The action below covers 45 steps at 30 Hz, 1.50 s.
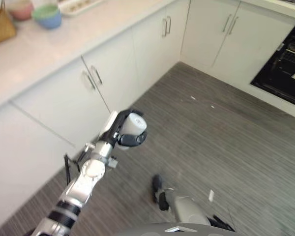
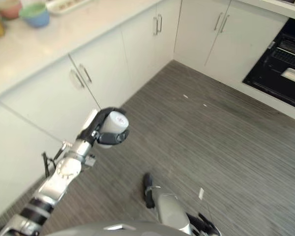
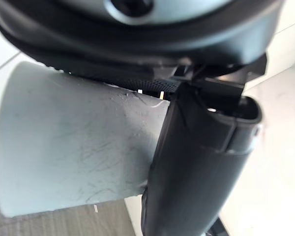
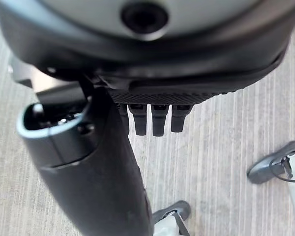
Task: Place the dishes in the dishwasher.
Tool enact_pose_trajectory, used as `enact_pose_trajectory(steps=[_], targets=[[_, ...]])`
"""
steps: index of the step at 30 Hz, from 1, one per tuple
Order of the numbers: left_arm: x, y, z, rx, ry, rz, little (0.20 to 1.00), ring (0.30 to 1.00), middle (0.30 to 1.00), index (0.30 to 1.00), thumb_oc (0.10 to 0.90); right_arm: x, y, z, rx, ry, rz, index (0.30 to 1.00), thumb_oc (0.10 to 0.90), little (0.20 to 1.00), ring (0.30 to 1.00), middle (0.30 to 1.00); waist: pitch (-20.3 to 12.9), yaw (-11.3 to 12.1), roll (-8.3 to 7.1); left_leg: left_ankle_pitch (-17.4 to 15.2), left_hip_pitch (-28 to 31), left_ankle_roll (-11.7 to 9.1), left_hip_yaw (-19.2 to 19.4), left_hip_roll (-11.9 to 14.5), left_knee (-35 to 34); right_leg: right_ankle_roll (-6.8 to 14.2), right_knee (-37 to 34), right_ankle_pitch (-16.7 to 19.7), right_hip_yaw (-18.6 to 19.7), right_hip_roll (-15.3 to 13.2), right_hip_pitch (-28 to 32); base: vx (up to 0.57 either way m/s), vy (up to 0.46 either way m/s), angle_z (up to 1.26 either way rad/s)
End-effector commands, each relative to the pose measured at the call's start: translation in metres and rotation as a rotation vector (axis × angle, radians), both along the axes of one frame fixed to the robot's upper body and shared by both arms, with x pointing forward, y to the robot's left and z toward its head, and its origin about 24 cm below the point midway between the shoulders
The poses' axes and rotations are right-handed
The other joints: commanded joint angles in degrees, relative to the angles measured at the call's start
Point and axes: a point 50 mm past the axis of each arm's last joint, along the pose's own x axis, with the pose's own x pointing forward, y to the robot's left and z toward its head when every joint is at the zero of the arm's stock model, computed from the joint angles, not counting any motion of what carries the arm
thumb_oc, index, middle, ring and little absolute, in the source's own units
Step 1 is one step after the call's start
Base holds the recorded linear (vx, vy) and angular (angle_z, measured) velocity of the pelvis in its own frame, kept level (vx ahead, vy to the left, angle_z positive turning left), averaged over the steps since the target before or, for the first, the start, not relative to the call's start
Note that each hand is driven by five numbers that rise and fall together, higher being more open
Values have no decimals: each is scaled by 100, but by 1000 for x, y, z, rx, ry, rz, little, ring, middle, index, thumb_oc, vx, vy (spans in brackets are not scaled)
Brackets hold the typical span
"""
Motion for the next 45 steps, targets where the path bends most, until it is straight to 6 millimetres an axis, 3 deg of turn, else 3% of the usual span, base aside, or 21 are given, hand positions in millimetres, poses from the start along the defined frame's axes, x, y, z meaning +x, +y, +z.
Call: enact_pose_trajectory(steps=[1, 2, 3, 5, 7, 9, 11, 12, 14, 17, 19, 25, 30, 34, 35, 36, 39, 40, 41, 43, 45], targets=[[31, 6, 104, -18, -465, -71, 300, 300, 300, 300, 400, 62, -26, 19, -108, -193, 32, 900, 800, 900, 900, 900, -29, 10, -531, 2155, -914, -264, 124, 482, 2008, 1298, -760, -350, 1338, -416, 1064, 802, -377, -21], [30, 8, 101, -17, -458, -55, 300, 300, 300, 300, 400, 86, -34, 30, -147, -272, 56, 900, 800, 900, 900, 900, 92, 154, -622, 1753, -1470, 71, 334, 591, 2895, 1126, -813, -630, 1796, -341, 1527, 832, -326, -65], [31, 5, 99, -22, -441, -58, 300, 300, 300, 300, 400, 100, -34, 36, -157, -321, 74, 900, 800, 900, 900, 900, 113, 276, -647, 1440, -1891, 227, 329, 513, 2725, 1142, -855, -676, 2027, -325, 1796, 862, -222, -107], [31, 2, 100, -34, -442, -73, 300, 300, 300, 300, 400, 107, -31, 39, -151, -357, 85, 900, 800, 900, 900, 900, 108, 401, -672, 1352, -2043, 266, 380, 513, 2298, 1194, -938, -665, 2225, -384, 2007, 559, 12, -167], [33, -2, 104, -20, -476, -75, 300, 300, 300, 300, 400, 126, -17, 44, -146, -417, 207, 900, 800, 900, 900, 900, 71, 708, -625, 1337, -2107, 285, -132, 529, -1021, 1364, -1132, -747, 2723, -436, 2523, 728, 101, -177], [35, 1, 104, 25, -493, -51, 300, 300, 300, 300, 400, 131, -13, 47, -157, -434, 245, 900, 800, 900, 900, 900, 1, 829, -663, 1564, -2223, 198, -501, 445, -1552, 1561, -1262, -796, 3055, -498, 2911, 573, 62, -170], [34, -11, 114, 15, -523, -129, 300, 300, 300, 300, 400, 124, -3, 41, -116, -435, 227, 900, 800, 900, 900, 900, -179, 768, -610, 1288, -1954, 279, 106, 624, -1849, 1634, -1120, -929, 3121, -679, 3033, 606, 108, -180], [35, -12, 116, 2, -529, -130, 300, 300, 300, 300, 400, 121, -2, 41, -117, -443, 206, 900, 800, 900, 900, 900, -193, 721, -626, 1158, -1807, 370, 275, 589, -1814, 1729, -901, -860, 2986, -831, 3000, 474, 115, -138], [37, -10, 122, -3, -554, -119, 300, 300, 300, 300, 400, 120, 5, 39, -95, -454, 205, 900, 800, 900, 900, 900, -85, 595, -618, 890, -1529, 535, 577, 524, -1850, 1975, -4, -213, 2657, -1080, 2353, 344, 109, -56], [40, 0, 126, 42, -571, -81, 300, 300, 300, 300, 400, 118, 18, 33, -66, -427, 249, 900, 800, 900, 900, 900, 18, 621, -551, 627, -1132, 690, 1020, 557, -1836, 1982, 366, -229, 1862, -1429, 1951, 294, 113, -111], [36, 13, 123, 57, -568, -23, 300, 300, 300, 300, 400, 108, 24, 26, -44, -375, 273, 900, 800, 900, 900, 900, -41, 549, -537, 486, -698, 681, 1397, 561, -2049, 1961, -338, -472, 1267, -1396, 1559, 359, 35, -120], [40, 8, 122, 44, -575, -18, 300, 300, 300, 300, 400, 102, 22, 23, -56, -333, 340, 900, 800, 900, 900, 900, 30, 253, -509, 277, -171, 600, 1481, 493, -2291, 2243, -1796, 16, 1085, -1248, 834, 306, -65, -40], [44, -15, 119, -10, -560, -98, 300, 300, 300, 300, 400, 85, 14, 19, -79, -268, 373, 900, 800, 900, 900, 900, -23, 191, -633, 140, 183, 436, 1311, 535, -2017, 2182, -1871, 268, 1263, -1292, 1047, 302, -177, 12], [45, -17, 111, -52, -520, -94, 300, 300, 300, 300, 400, 77, 10, 17, -94, -210, 422, 900, 800, 900, 900, 900, -130, 208, -596, 707, 215, 193, 1206, 831, -1624, 1958, -1645, 147, 1283, -1056, 1200, 202, -293, 9], [45, -17, 105, -89, -490, -86, 300, 300, 300, 300, 400, 72, 5, 16, -104, -176, 439, 900, 800, 900, 900, 900, -176, 227, -581, 1275, 94, 75, 1046, 983, -1127, 1728, -1435, -52, 1272, -888, 1318, 147, -231, 6], [45, -17, 105, -89, -490, -86, 300, 300, 300, 300, 400, 72, 5, 16, -104, -176, 439, 900, 800, 900, 900, 900, -176, 227, -581, 1275, 94, 75, 1046, 983, -1127, 1728, -1435, -52, 1272, -888, 1318, 220, -371, -6], [46, -15, 99, -100, -453, -75, 300, 300, 300, 300, 400, 63, -1, 14, -112, -126, 466, 900, 800, 900, 900, 900, -140, 331, -702, 1995, -325, -1, 803, 1177, 78, 1422, -1270, -337, 1330, -794, 1634, 197, -355, -9], [48, -13, 97, -103, -447, -51, 300, 300, 300, 300, 400, 61, -4, 14, -123, -106, 471, 900, 800, 900, 900, 900, -56, 395, -856, 2168, -677, 10, 938, 1342, 766, 1294, -1293, -462, 1362, -846, 1878, 202, -439, 32], [48, -14, 96, -114, -442, -44, 300, 300, 300, 300, 400, 59, -6, 14, -130, -91, 464, 900, 800, 900, 900, 900, -41, 446, -892, 1830, -868, 108, 938, 1233, 803, 1287, -1308, -483, 1384, -842, 1965, 185, -330, 25], [47, -16, 96, -117, -441, -49, 300, 300, 300, 300, 400, 54, -8, 13, -132, -73, 453, 900, 800, 900, 900, 900, -1, 584, -867, 1168, -1200, 254, 661, 557, 361, 1364, -1314, -470, 1564, -829, 2079, 140, -40, -33], [48, -22, 96, -99, -448, -67, 300, 300, 300, 300, 400, 49, -7, 11, -125, -60, 457, 900, 800, 900, 900, 900, -2, 659, -826, 827, -1401, 394, 610, 166, -444, 1469, -1339, -511, 1569, -809, 2247, 132, -33, -45]])
